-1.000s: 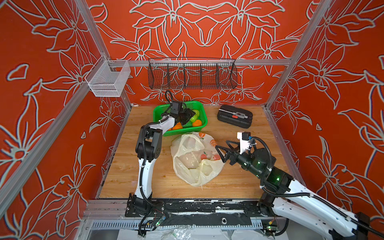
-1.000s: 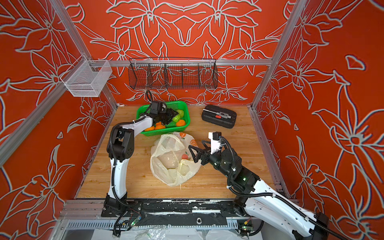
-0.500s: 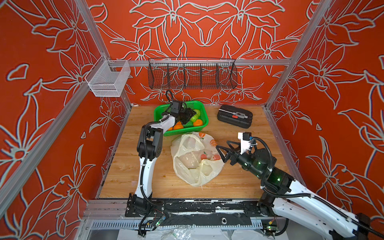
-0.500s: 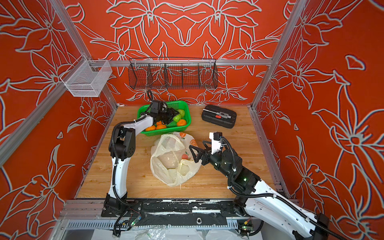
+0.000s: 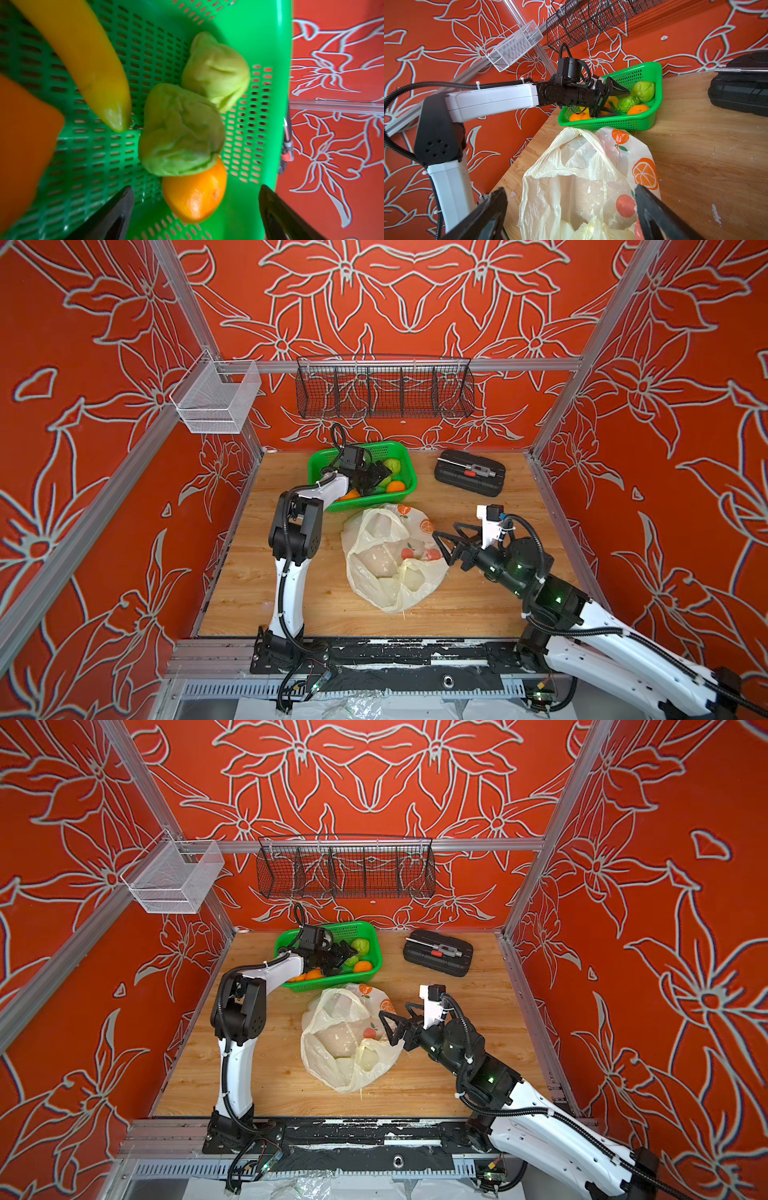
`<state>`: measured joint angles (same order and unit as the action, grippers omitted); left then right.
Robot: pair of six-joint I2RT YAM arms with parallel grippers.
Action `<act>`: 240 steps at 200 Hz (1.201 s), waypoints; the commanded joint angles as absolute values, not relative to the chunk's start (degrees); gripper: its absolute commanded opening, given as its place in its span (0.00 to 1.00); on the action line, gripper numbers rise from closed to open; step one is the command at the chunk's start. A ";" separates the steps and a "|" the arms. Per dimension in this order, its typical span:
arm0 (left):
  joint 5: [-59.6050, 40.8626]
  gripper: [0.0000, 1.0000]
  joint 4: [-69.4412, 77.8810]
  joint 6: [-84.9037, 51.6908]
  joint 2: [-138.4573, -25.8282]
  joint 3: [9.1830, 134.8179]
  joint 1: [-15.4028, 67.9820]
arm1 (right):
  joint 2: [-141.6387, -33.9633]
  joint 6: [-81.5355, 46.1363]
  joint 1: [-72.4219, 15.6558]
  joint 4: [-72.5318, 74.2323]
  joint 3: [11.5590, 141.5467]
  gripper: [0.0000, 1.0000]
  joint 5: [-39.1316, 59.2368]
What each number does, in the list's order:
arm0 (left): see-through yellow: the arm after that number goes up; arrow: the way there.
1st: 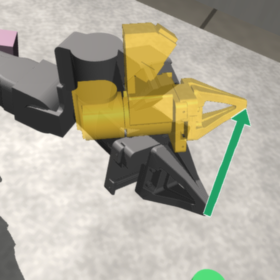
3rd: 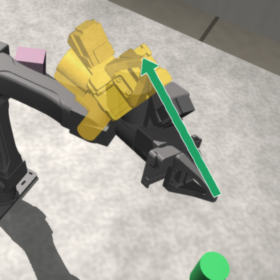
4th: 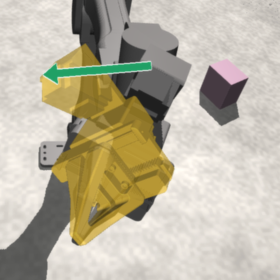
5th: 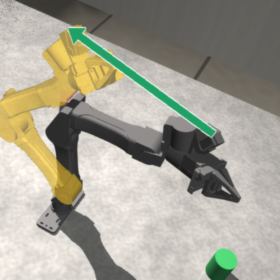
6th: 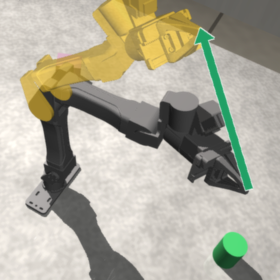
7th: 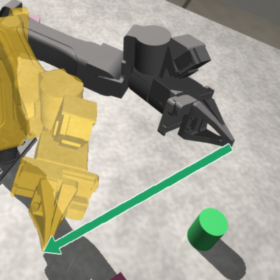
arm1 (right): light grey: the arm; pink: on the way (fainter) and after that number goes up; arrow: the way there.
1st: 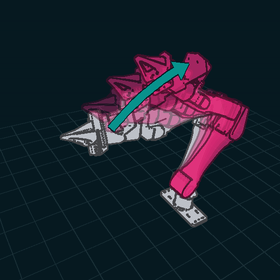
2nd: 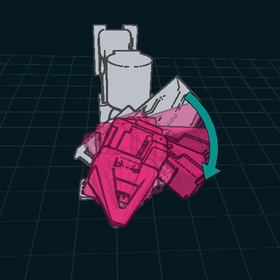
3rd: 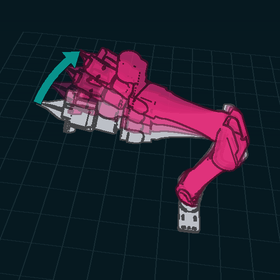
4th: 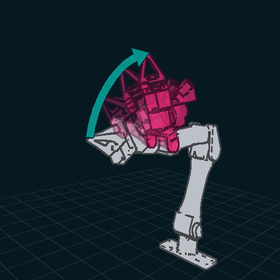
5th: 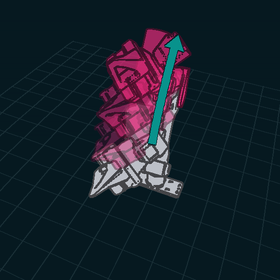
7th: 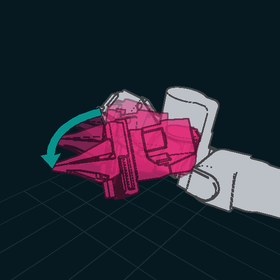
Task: Untie the knot of the plastic bag and take out the fruit
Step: 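Lower the fruit into the green basket and open the left gripper, then move the left gripper back to the bag rim while the right gripper approaches the bag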
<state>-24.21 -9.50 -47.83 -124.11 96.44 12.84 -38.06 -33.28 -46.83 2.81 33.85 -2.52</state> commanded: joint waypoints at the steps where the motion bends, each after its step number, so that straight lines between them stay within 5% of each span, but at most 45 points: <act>1: -22.87 0.95 -9.45 -46.17 -118.00 94.87 12.83 | -37.01 -34.81 -46.49 2.55 33.76 0.97 -3.10; 115: -19.88 1.00 -12.57 -32.21 -80.42 72.99 15.11 | -46.79 -41.01 -46.75 1.73 38.44 0.90 4.92; 240: 5.17 0.98 -23.78 15.44 -52.88 50.25 43.53 | -58.50 -46.08 -47.54 4.09 37.63 0.87 6.85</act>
<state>-0.19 -22.63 0.01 -55.33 53.63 40.45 -59.75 -44.71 -47.27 3.70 38.70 7.97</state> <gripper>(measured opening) 0.980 0.871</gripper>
